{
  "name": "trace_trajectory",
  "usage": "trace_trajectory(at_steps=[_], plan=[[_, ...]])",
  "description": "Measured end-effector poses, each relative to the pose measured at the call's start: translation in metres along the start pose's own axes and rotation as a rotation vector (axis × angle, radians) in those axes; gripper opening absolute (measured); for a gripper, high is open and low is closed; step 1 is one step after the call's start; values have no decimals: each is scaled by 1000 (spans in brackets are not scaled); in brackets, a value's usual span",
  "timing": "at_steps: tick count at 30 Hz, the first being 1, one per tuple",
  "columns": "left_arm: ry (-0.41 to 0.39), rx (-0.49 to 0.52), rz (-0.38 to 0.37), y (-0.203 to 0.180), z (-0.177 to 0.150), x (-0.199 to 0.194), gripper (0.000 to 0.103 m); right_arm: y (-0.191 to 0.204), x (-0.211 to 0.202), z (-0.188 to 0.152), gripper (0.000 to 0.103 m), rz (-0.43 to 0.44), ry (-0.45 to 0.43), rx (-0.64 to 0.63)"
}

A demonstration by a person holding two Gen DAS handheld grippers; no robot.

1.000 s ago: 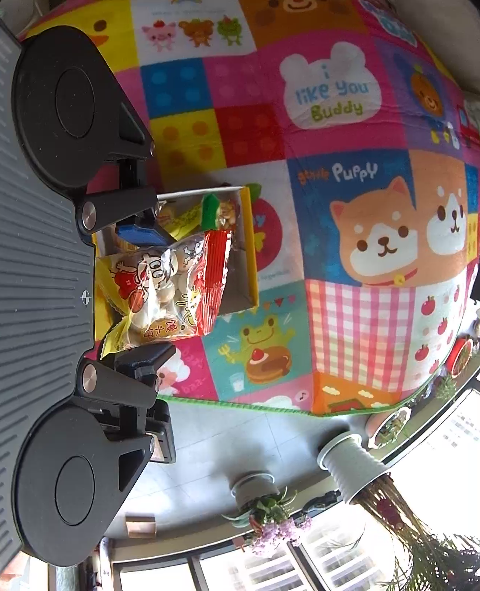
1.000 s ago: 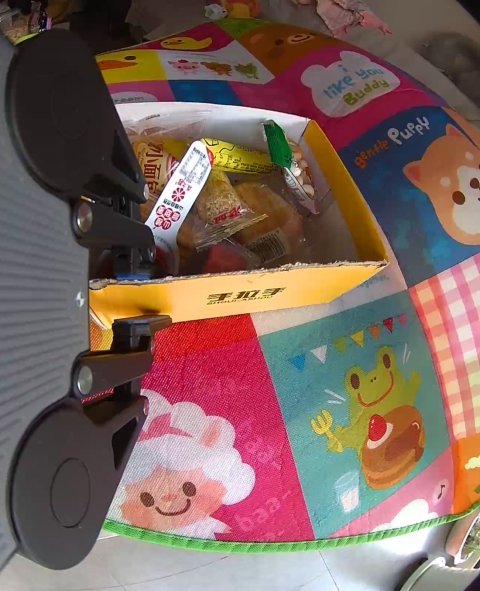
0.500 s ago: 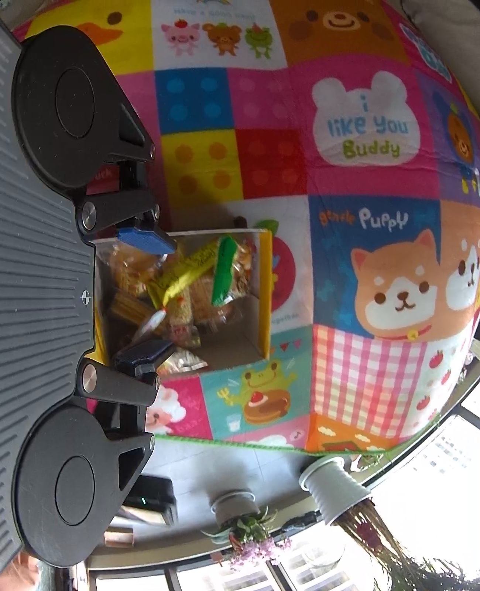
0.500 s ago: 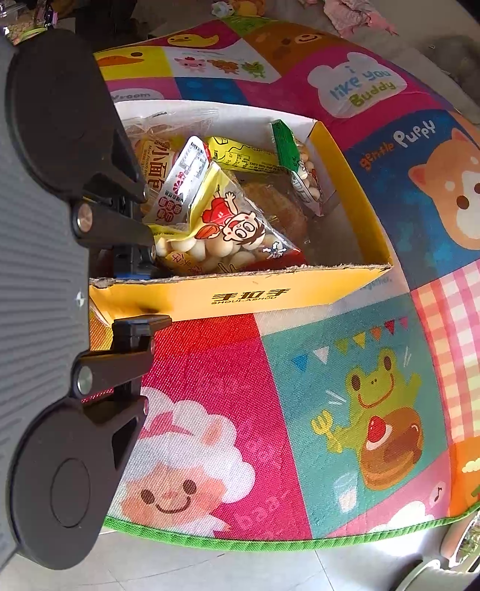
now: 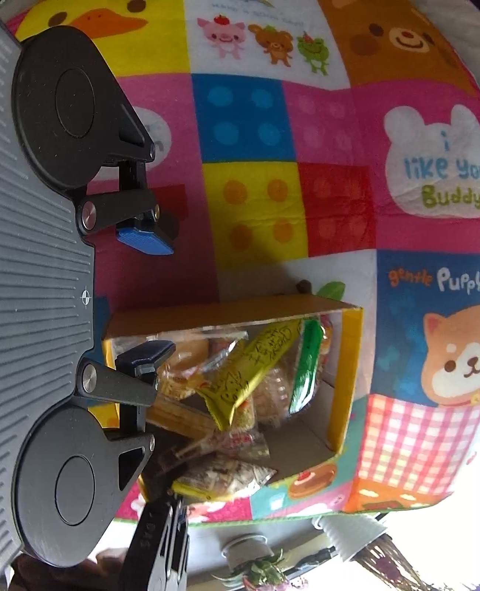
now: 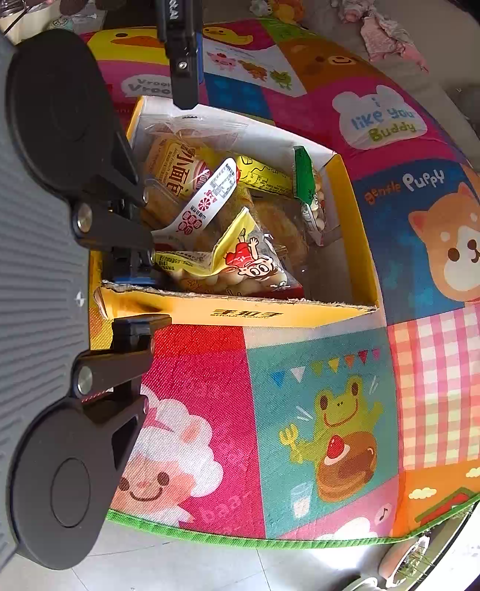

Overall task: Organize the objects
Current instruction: 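Set the box down on the mat with the right gripper while the left gripper withdraws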

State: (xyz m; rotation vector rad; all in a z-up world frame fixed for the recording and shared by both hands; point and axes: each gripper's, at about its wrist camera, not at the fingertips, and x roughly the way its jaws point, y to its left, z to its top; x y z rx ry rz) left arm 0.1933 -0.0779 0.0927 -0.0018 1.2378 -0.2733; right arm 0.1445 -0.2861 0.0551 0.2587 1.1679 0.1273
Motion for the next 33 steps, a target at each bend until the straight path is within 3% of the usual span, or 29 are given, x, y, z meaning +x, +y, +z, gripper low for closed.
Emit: trace_trajectory(at_steps=[1, 3, 5, 10, 14, 19, 22, 25, 33], plan=[[-4, -18, -7, 7, -1, 4, 71, 2, 1, 1, 15, -9, 0, -8], [-10, -62, -1, 23, -1, 11, 97, 7, 3, 4, 15, -30, -4, -28], [-34, -112, 0, 42, 1, 13, 101, 15, 8, 11, 12, -37, -9, -54], [-112, -252, 19, 91, 28, 17, 100, 56, 34, 54, 11, -50, -66, -207], [-173, -304, 6, 125, 51, 23, 101, 88, 56, 104, 10, -72, -145, -330], [-168, -333, -80, 154, 58, 31, 103, 95, 73, 140, 10, -82, -170, -354], [-174, -308, -92, 157, 57, 31, 103, 99, 74, 139, 10, -97, -165, -367], [-174, -245, -50, 149, 59, 32, 103, 97, 69, 135, 10, -83, -156, -336], [-189, -252, -39, 152, 56, 37, 103, 88, 36, 101, 10, -30, -130, -262]])
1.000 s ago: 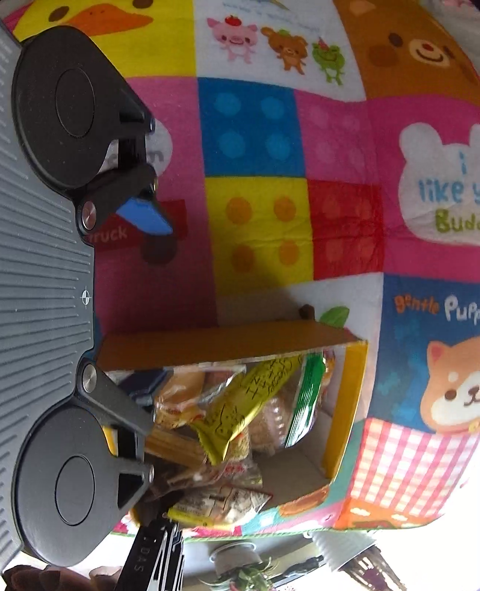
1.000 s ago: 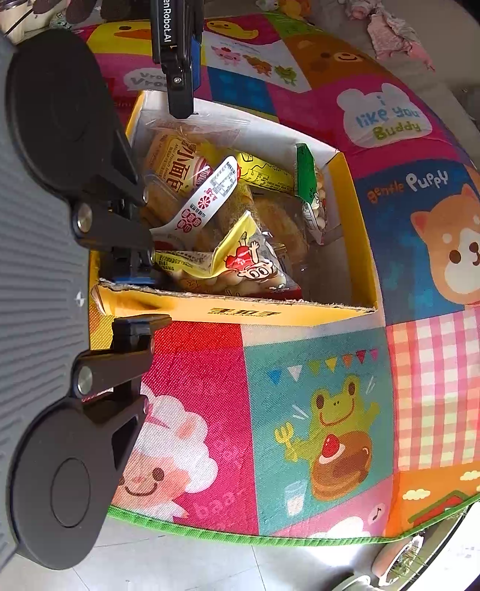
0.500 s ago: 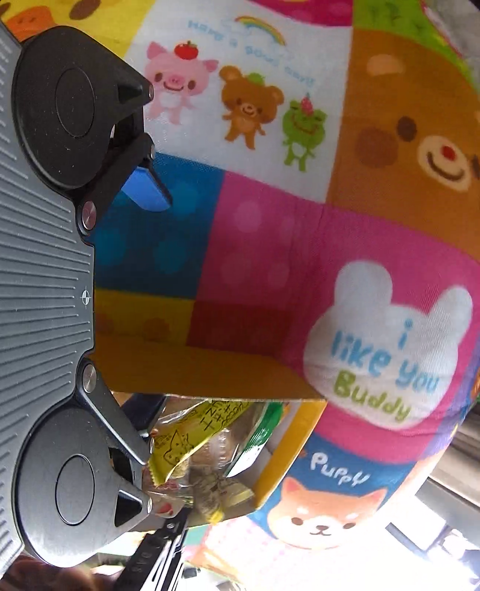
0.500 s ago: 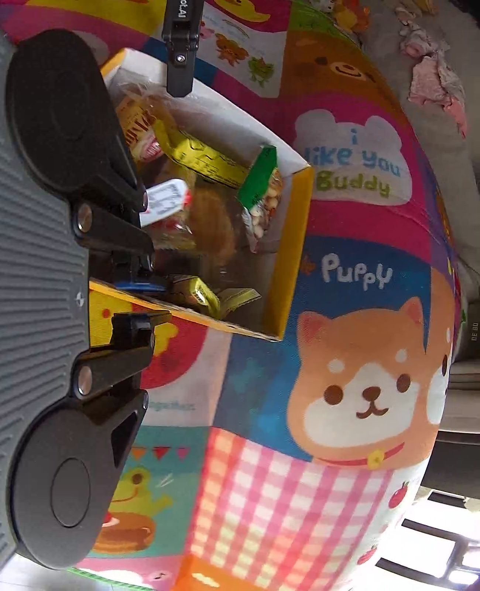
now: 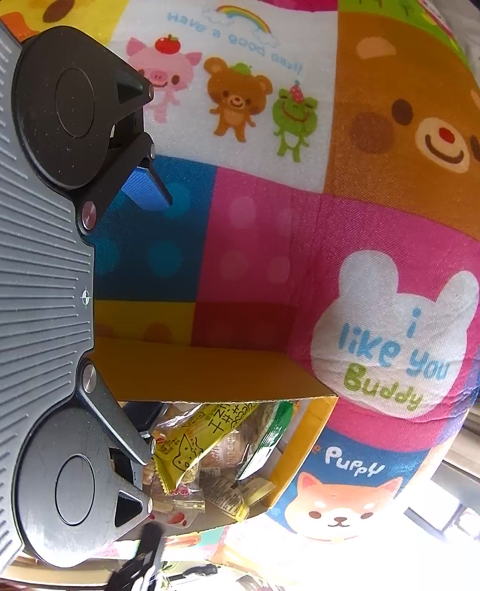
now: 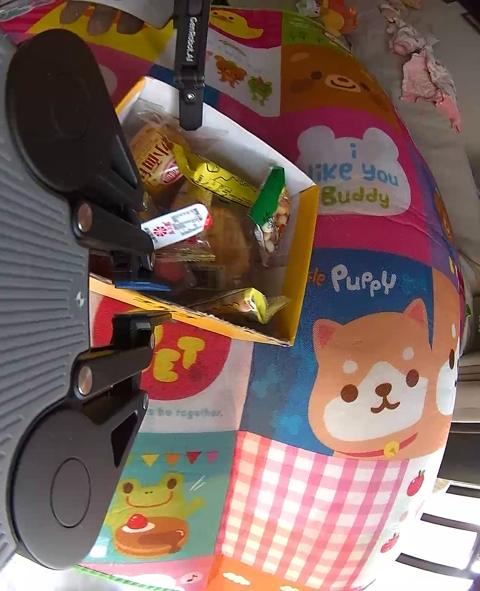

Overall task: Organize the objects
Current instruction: 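Set the box down on the mat with the right gripper while the left gripper withdraws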

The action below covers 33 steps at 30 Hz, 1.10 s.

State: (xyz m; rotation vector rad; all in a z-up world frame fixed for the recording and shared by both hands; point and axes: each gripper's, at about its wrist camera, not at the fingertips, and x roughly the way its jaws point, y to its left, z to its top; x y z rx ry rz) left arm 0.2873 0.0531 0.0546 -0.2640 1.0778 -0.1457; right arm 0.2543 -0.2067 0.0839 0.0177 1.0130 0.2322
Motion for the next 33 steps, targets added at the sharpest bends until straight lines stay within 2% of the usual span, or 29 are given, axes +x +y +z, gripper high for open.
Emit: trace_trajectory(at_steps=[4, 7, 8, 13, 17, 20, 24, 26, 29, 33], plan=[[4, -10, 5, 0, 1, 2, 103, 0, -21, -19, 10, 33, 5, 28], [4, -13, 13, -1, 2, 1, 103, 0, -24, -34, 11, 51, 38, 3], [4, -12, 18, -2, 1, 1, 103, 1, -27, -38, 11, 48, 20, -11], [3, -62, 38, -1, 0, 1, 103, 3, -25, -34, 12, 37, 17, -71], [-5, -110, 45, -1, -3, 1, 103, 2, -41, -32, 12, 65, -8, -115], [-11, -124, 55, -1, -4, 2, 103, 3, -46, -41, 14, 105, 31, -149], [-18, -105, 73, -4, -5, 0, 103, 6, -26, -60, 15, 110, 78, -158], [-18, -95, 82, -5, -4, 0, 103, 6, -21, -53, 15, 94, 43, -146], [-45, -78, 103, -5, -3, -1, 103, 1, -13, -39, 15, 118, 35, -111], [-77, -14, 130, -12, -2, -1, 103, 1, -12, -38, 15, 126, 11, -164]])
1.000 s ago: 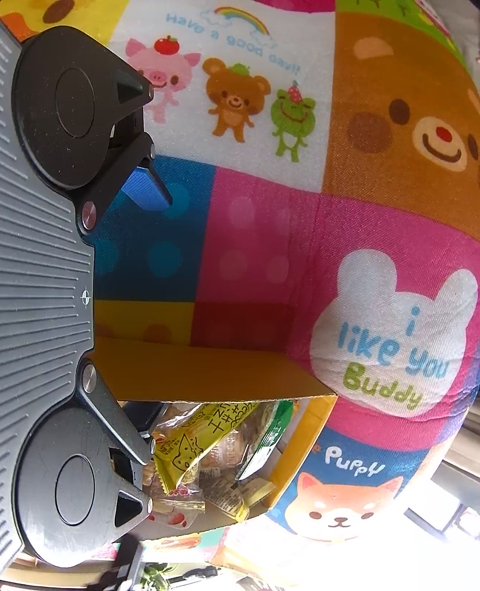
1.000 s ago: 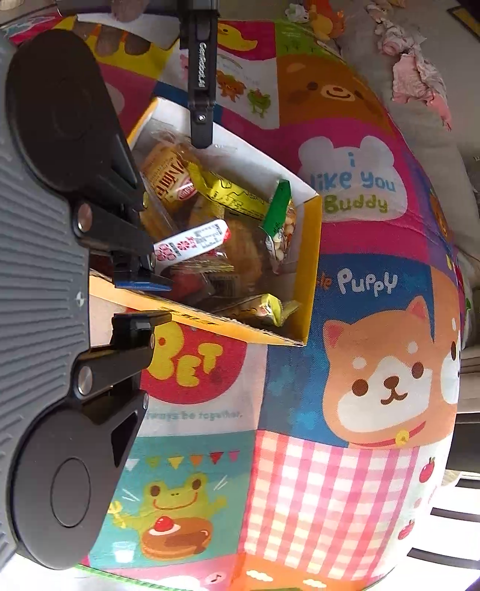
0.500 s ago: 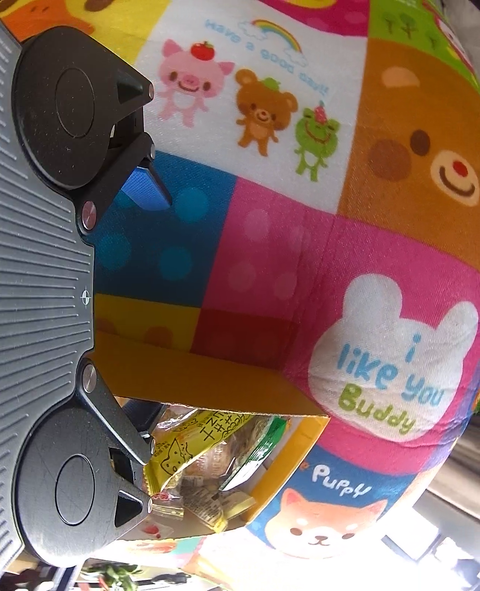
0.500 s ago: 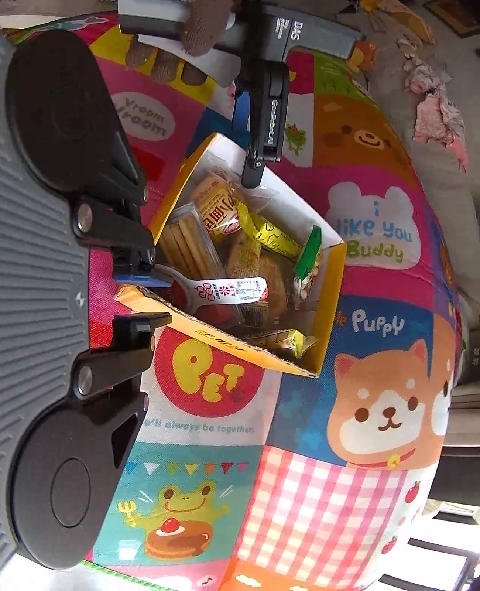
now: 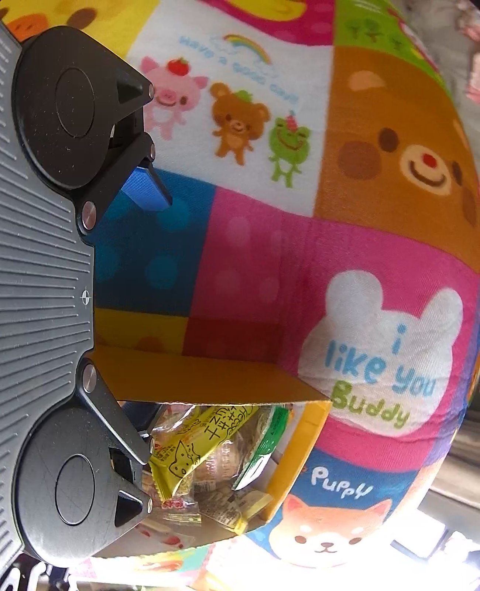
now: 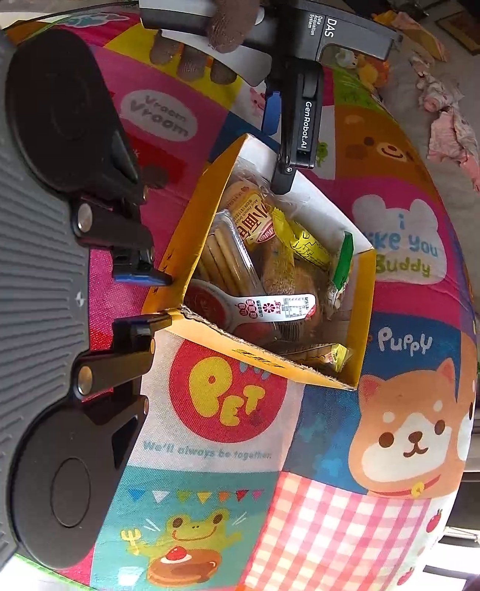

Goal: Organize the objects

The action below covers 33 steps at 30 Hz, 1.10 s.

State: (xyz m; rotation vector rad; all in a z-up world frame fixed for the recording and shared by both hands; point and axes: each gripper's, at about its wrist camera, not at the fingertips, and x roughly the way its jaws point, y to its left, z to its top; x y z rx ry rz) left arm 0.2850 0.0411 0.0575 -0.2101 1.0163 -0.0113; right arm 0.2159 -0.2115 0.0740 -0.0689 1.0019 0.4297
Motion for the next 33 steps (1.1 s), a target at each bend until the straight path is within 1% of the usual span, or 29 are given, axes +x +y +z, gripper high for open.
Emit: trace_trajectory(at_steps=[4, 5, 6, 8, 11, 12, 13, 14, 15, 16, 17, 19, 21, 23, 24, 27, 28, 30, 33], plan=[[-50, 49, 11, -7, -6, -13, 103, 1, -3, -9, 15, -19, -21, -35], [-77, 50, 13, -7, -10, -22, 103, 1, -6, -11, 15, -28, -26, -27], [-108, 48, 8, -6, -14, -33, 103, 1, -10, -14, 19, -36, -35, -12], [-169, 43, 1, -1, -28, -57, 103, 2, -18, -21, 20, -49, -43, 30], [-235, 39, 9, 9, -63, -94, 103, 10, -33, -42, 23, -68, -52, 90], [-245, 33, 9, 12, -81, -106, 103, 16, -38, -52, 31, -79, -57, 103], [-248, 34, 5, 14, -99, -115, 103, 23, -43, -63, 43, -93, -64, 111], [-243, 41, -2, 16, -117, -121, 103, 31, -48, -75, 48, -111, -72, 118], [-232, 54, -9, 17, -135, -125, 103, 41, -53, -90, 59, -131, -80, 130], [-213, 72, -13, 18, -155, -128, 103, 49, -58, -103, 66, -143, -86, 143], [-191, 86, -11, 19, -171, -128, 103, 57, -62, -116, 68, -151, -88, 158], [-147, 108, -9, 20, -199, -125, 103, 72, -64, -139, 80, -169, -82, 185], [-125, 123, 5, 21, -223, -118, 103, 83, -61, -159, 87, -191, -74, 201], [-118, 133, 29, 21, -242, -112, 103, 90, -55, -174, 89, -201, -60, 206], [-156, 156, 47, 18, -250, -112, 103, 90, -51, -179, 91, -209, -52, 207], [-209, 200, 90, 8, -265, -108, 103, 87, -40, -186, 103, -242, -56, 217], [-234, 204, 87, 5, -267, -105, 103, 85, -35, -187, 103, -265, -57, 214], [-271, 206, 77, 1, -268, -100, 103, 84, -31, -189, 103, -282, -94, 175], [-304, 205, 82, -7, -267, -93, 103, 78, -29, -189, 103, -252, -127, 146]])
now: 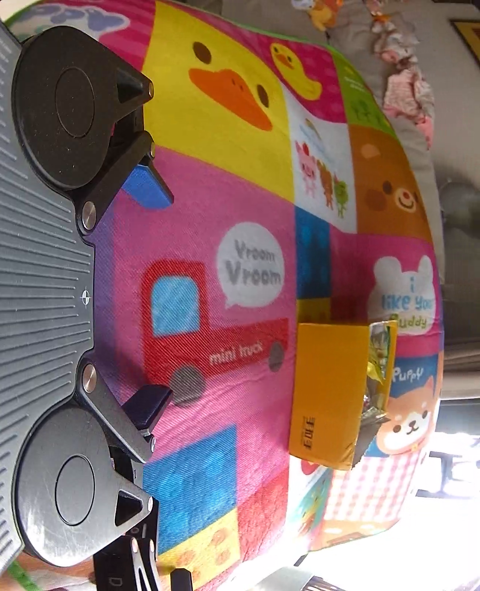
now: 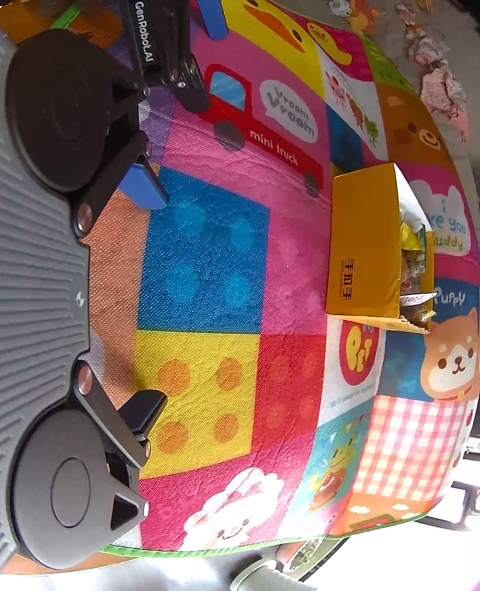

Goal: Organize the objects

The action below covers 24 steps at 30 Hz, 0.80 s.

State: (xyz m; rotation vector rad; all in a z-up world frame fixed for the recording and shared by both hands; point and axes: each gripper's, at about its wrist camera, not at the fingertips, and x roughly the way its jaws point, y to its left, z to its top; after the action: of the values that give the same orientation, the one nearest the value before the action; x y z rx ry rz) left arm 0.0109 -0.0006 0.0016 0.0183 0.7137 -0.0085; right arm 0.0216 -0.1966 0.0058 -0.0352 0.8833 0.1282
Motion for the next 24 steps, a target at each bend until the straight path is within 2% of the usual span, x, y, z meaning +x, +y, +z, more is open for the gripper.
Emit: trace_trajectory(at_steps=[3, 7, 12, 24], plan=[[-13, -8, 20, -8, 0, -1, 103, -3, 4, 5, 103, 22, -25, -20], [-39, 0, 14, -12, -5, -1, 103, -11, 10, 10, 103, -36, -62, 41], [-42, 1, 24, -13, -4, 0, 103, -15, 11, -8, 103, -31, -203, 7], [-40, -15, 40, -16, -2, 3, 103, -16, 13, -9, 103, 2, -210, 1]])
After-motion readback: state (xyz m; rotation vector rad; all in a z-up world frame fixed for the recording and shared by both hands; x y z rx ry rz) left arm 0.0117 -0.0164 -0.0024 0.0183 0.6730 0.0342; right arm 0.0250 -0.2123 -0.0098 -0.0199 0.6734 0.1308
